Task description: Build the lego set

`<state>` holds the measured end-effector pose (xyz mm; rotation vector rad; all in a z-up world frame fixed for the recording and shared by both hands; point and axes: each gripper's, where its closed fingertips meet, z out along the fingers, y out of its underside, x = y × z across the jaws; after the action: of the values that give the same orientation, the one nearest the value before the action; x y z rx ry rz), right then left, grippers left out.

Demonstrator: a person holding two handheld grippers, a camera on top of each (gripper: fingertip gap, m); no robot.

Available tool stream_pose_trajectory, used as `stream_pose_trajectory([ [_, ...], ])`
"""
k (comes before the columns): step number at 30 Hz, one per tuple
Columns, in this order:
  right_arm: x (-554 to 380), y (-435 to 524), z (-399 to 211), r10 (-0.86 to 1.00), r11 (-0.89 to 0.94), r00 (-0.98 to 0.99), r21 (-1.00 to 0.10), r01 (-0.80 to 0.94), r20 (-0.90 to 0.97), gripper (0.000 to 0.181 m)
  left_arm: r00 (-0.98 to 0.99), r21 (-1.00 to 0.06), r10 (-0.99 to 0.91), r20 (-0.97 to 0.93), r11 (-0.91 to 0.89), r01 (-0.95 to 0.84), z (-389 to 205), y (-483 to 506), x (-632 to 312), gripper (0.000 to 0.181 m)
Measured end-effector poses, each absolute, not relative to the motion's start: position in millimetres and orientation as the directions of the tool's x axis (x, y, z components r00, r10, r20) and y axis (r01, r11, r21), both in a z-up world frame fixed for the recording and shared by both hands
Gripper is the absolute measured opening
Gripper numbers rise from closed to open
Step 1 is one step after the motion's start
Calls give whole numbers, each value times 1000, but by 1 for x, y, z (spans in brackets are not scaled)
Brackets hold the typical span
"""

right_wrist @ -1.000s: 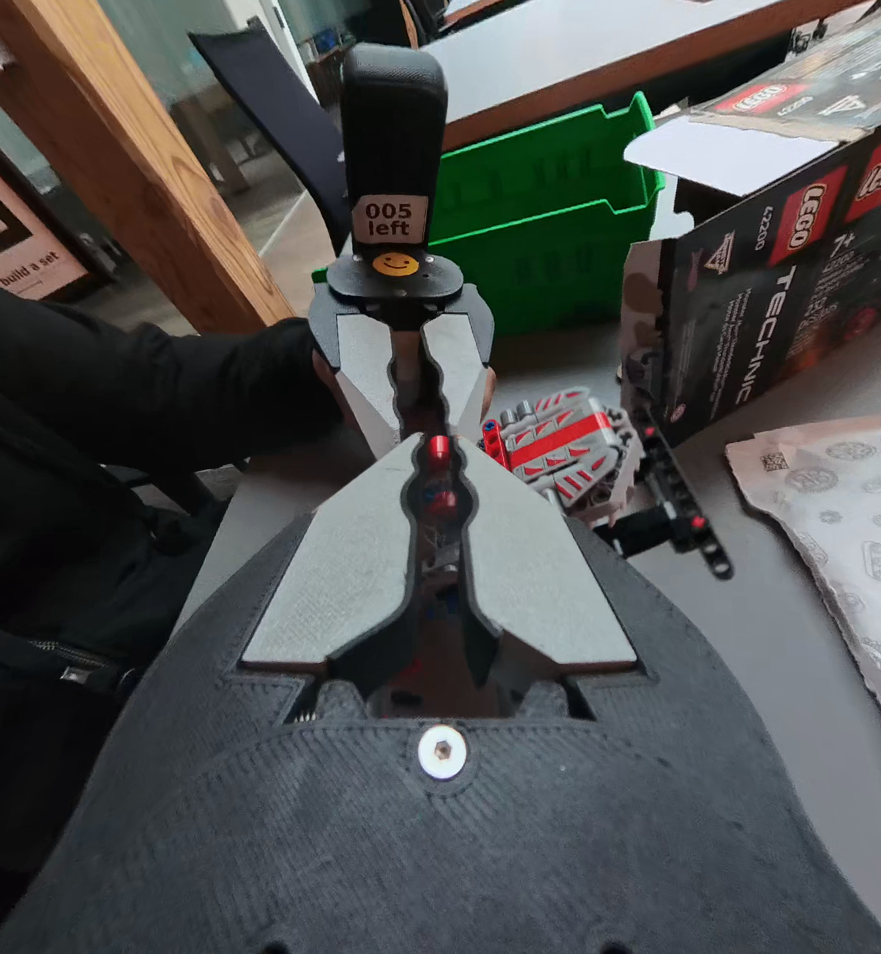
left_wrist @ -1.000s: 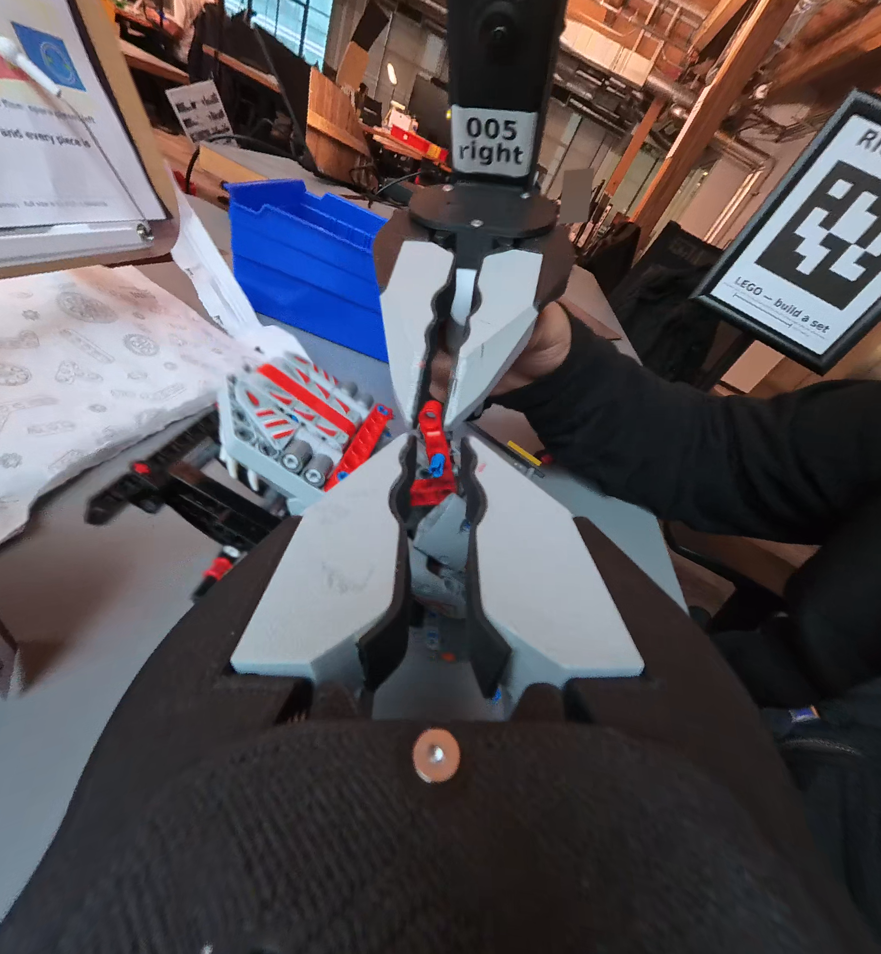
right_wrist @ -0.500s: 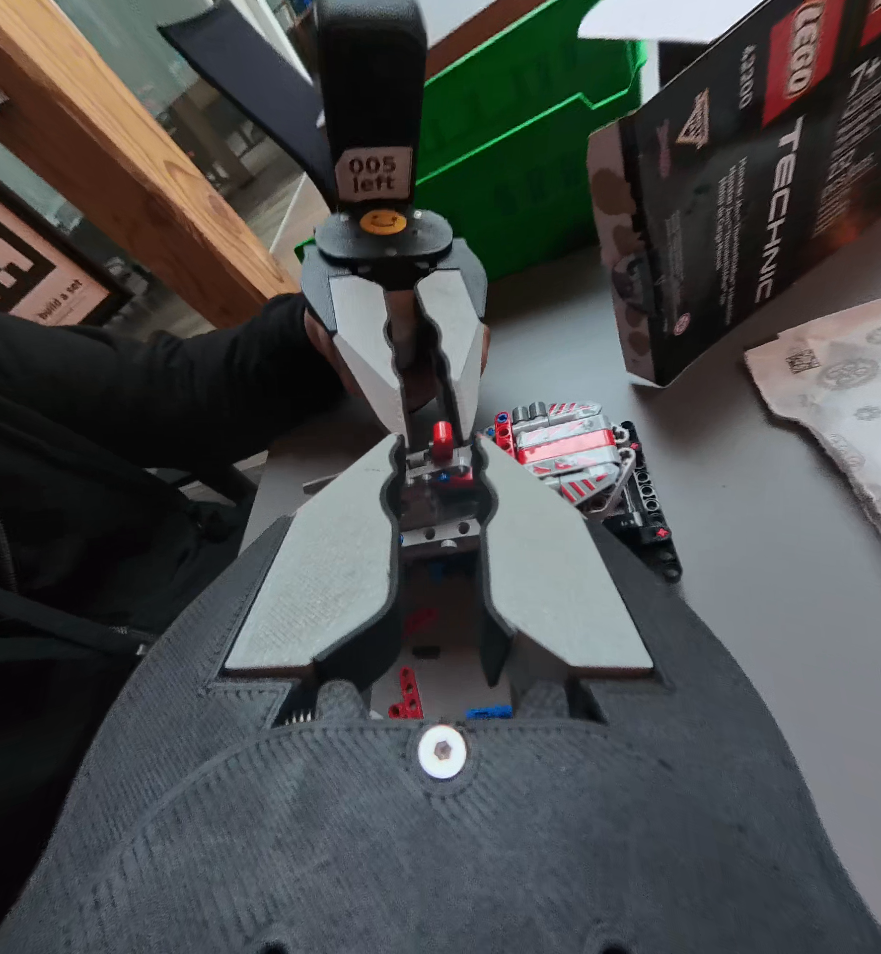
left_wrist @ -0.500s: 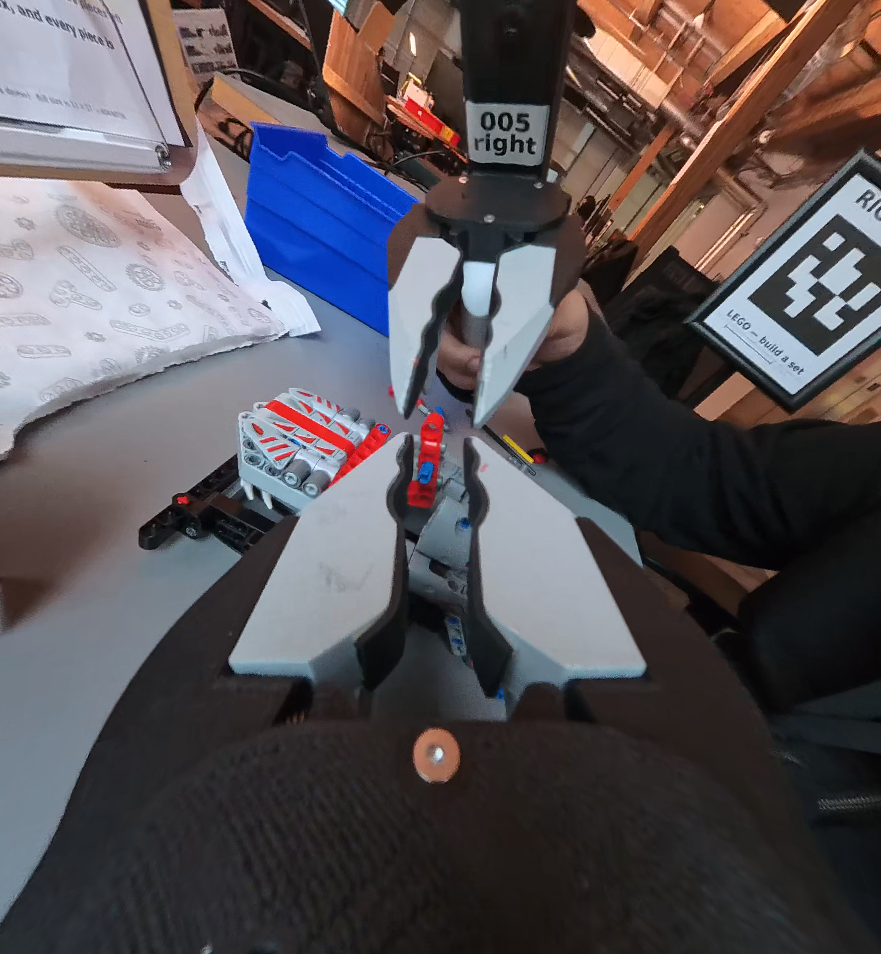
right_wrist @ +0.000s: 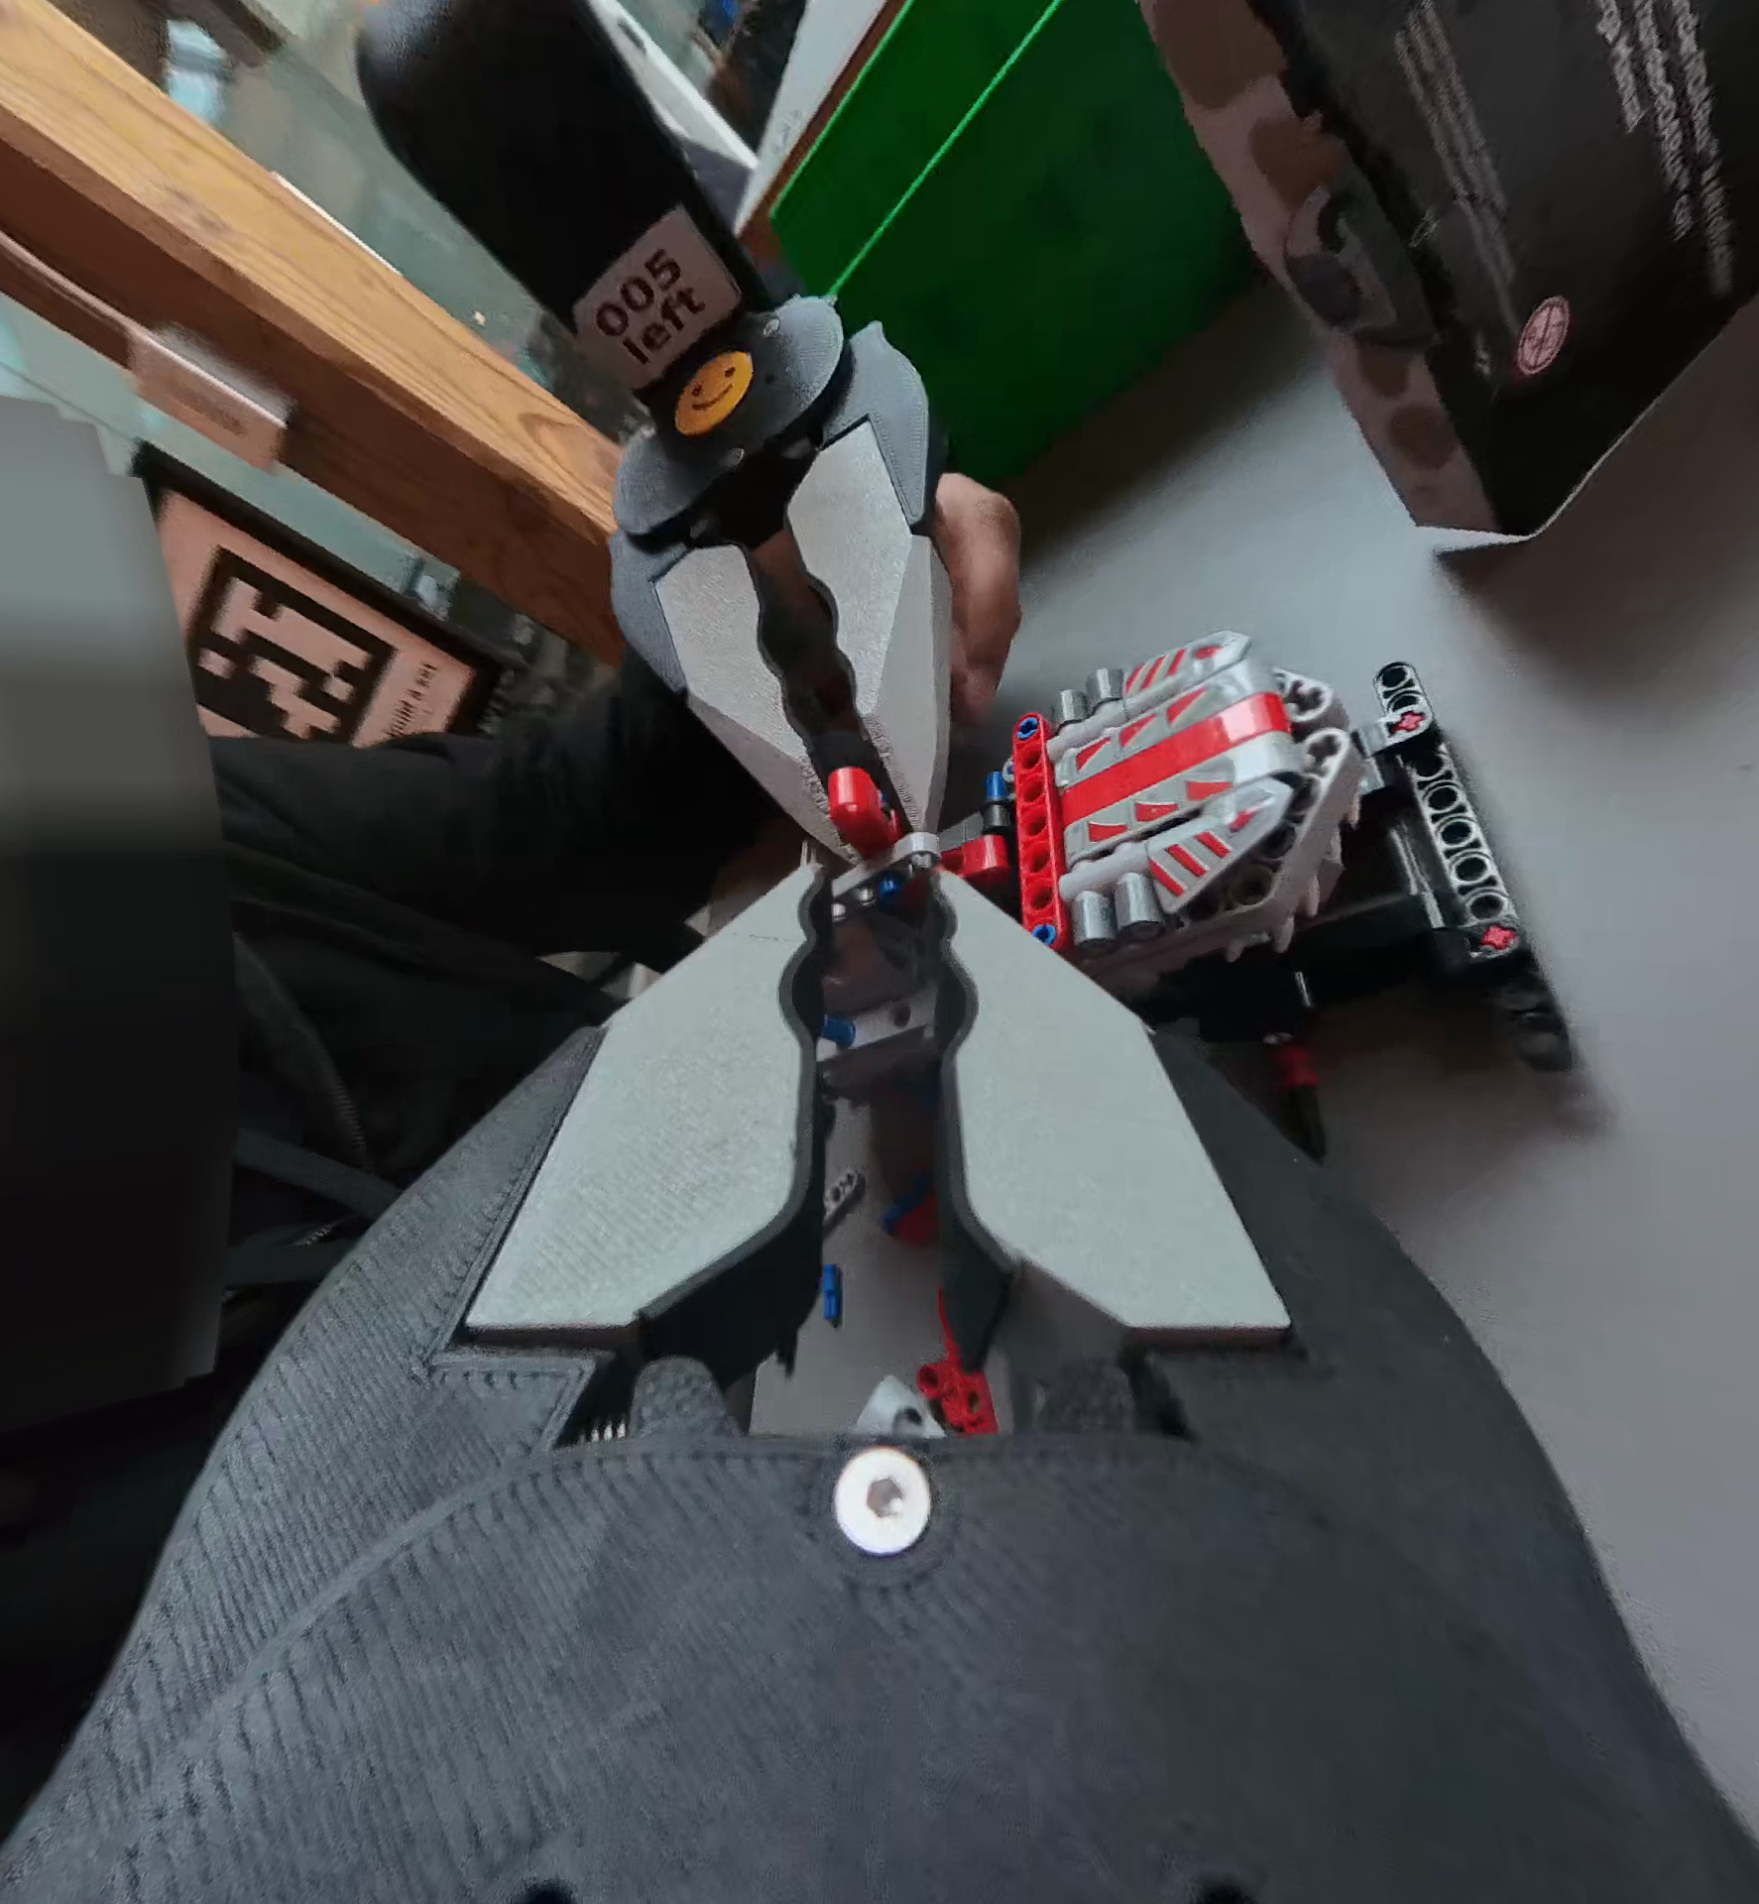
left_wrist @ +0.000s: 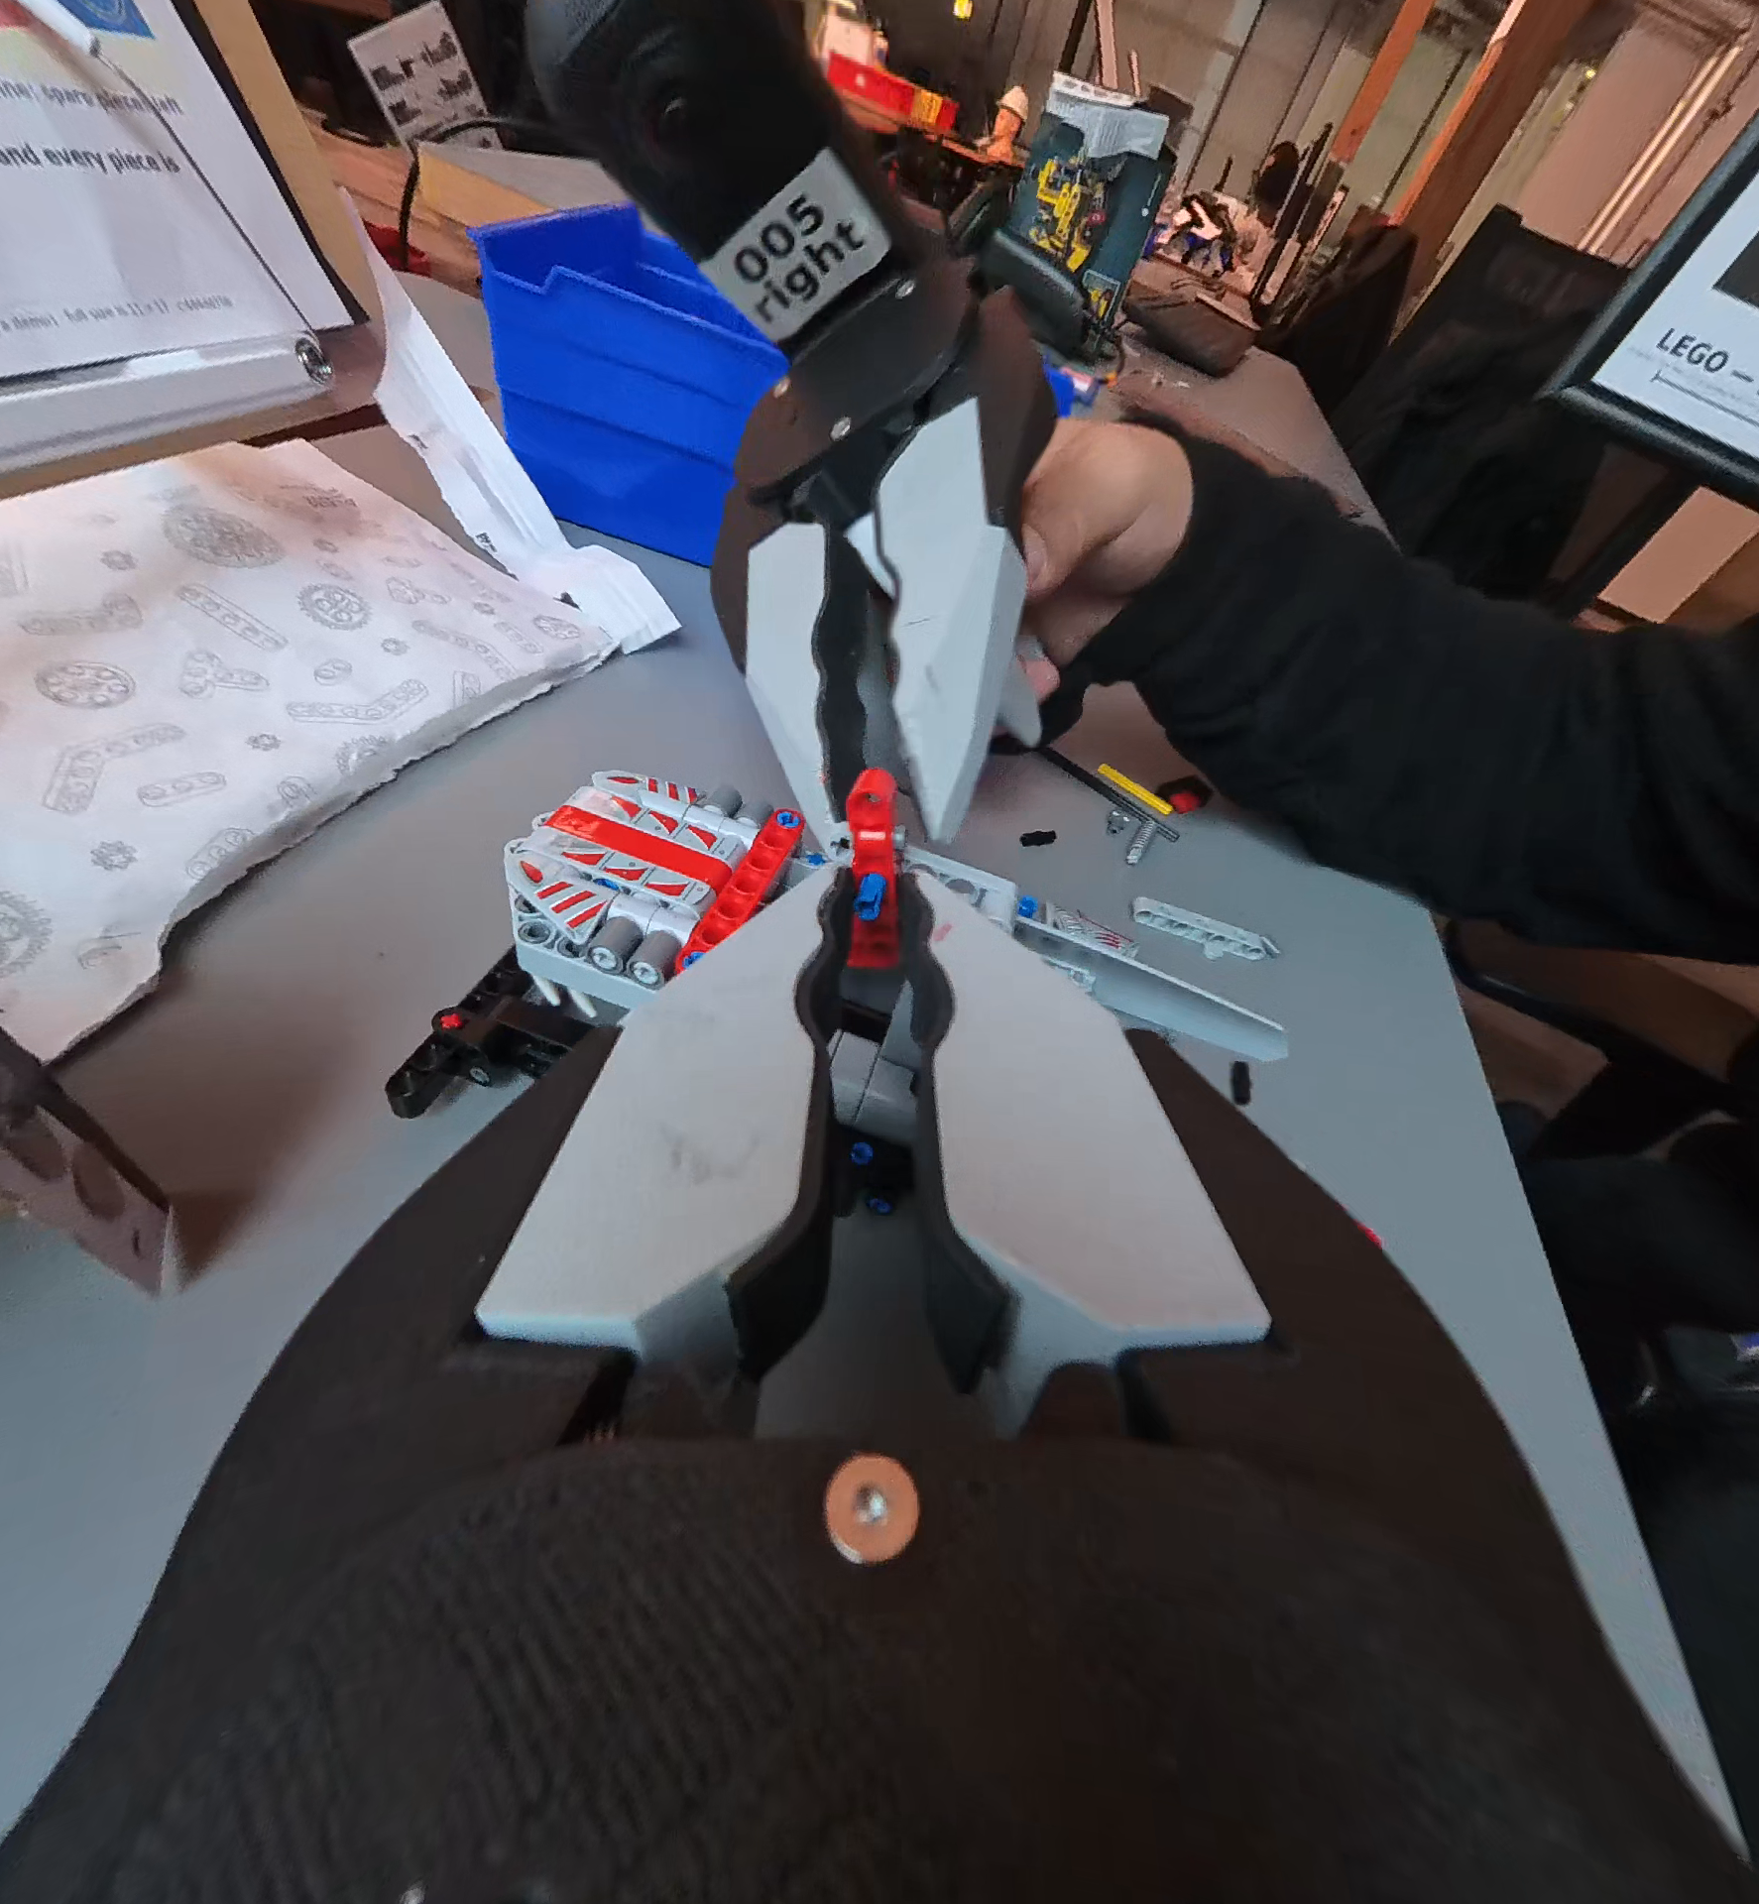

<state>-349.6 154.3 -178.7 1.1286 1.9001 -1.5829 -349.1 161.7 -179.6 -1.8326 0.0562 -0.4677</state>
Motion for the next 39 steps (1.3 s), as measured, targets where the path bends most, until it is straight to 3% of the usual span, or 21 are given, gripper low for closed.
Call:
stream_pose_trajectory([
  [7, -356, 156, -179, 201, -80, -509, -532, 843, -837, 7, 924, -933, -261, 278, -300, 197, -180, 163, -353, 6],
  [13, -354, 156, -175, 224, -52, -548, -571, 819, -806, 19, 940, -945, -254, 228, -292, 150, -179, 163, -353, 6],
  [25, -359, 149, -180, 221, -90, -535, -563, 821, -815, 11, 921, -931, -257, 293, -294, 215, -179, 162, -356, 6],
  [39, -364, 161, -174, 272, -124, -590, -636, 762, -760, 0, 952, -938, -220, 211, -318, 135, -181, 151, -369, 6],
])
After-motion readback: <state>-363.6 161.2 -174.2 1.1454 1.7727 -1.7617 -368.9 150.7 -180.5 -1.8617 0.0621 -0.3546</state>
